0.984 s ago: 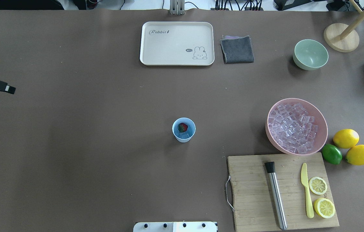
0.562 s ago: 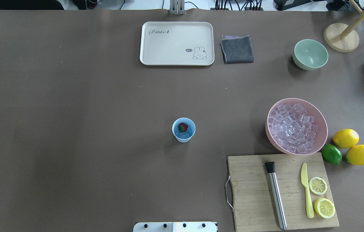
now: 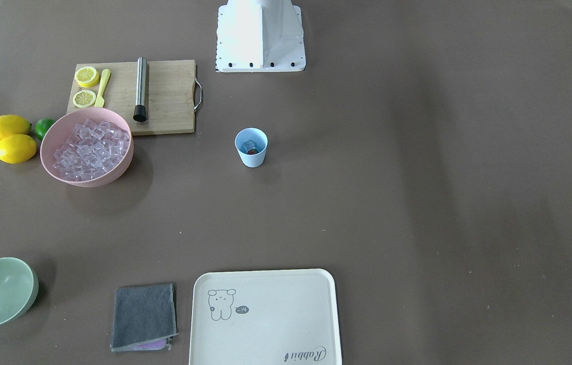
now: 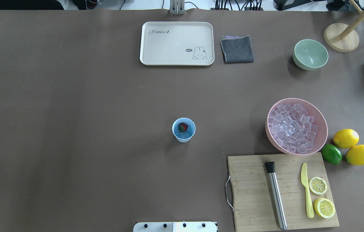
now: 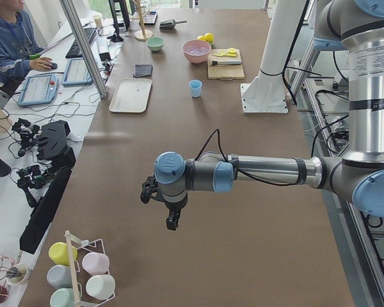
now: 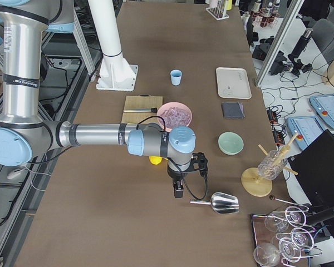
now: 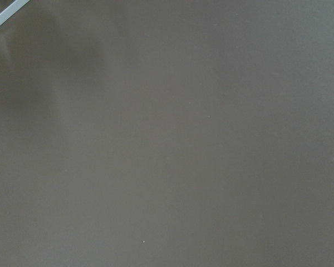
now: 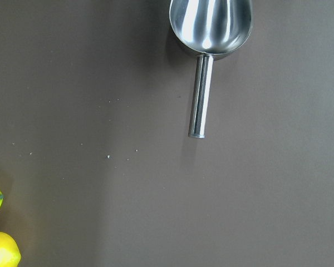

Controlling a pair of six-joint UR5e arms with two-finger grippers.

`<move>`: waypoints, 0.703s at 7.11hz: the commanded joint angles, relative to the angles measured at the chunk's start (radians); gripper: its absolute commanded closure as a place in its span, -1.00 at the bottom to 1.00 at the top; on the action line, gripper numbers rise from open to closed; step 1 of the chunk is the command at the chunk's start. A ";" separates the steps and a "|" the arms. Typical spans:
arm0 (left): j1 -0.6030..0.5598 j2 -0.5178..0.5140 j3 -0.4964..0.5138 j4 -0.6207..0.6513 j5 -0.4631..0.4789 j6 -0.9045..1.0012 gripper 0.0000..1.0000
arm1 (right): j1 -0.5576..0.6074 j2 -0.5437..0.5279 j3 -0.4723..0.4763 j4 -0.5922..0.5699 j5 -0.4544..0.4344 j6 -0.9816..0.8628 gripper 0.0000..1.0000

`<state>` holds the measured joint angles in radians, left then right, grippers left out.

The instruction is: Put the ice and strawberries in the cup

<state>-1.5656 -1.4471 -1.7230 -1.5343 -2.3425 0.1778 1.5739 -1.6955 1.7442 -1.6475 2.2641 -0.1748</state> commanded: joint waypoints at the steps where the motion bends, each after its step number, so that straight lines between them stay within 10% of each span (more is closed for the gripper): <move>1: -0.008 0.024 0.014 0.011 0.032 0.000 -0.96 | 0.000 0.002 -0.006 0.000 0.000 0.000 -1.00; 5: -0.008 0.021 0.039 0.008 0.029 -0.006 -0.96 | -0.002 0.002 -0.022 0.000 0.002 0.000 -1.00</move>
<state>-1.5738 -1.4263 -1.6896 -1.5259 -2.3120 0.1736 1.5724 -1.6935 1.7237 -1.6485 2.2652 -0.1749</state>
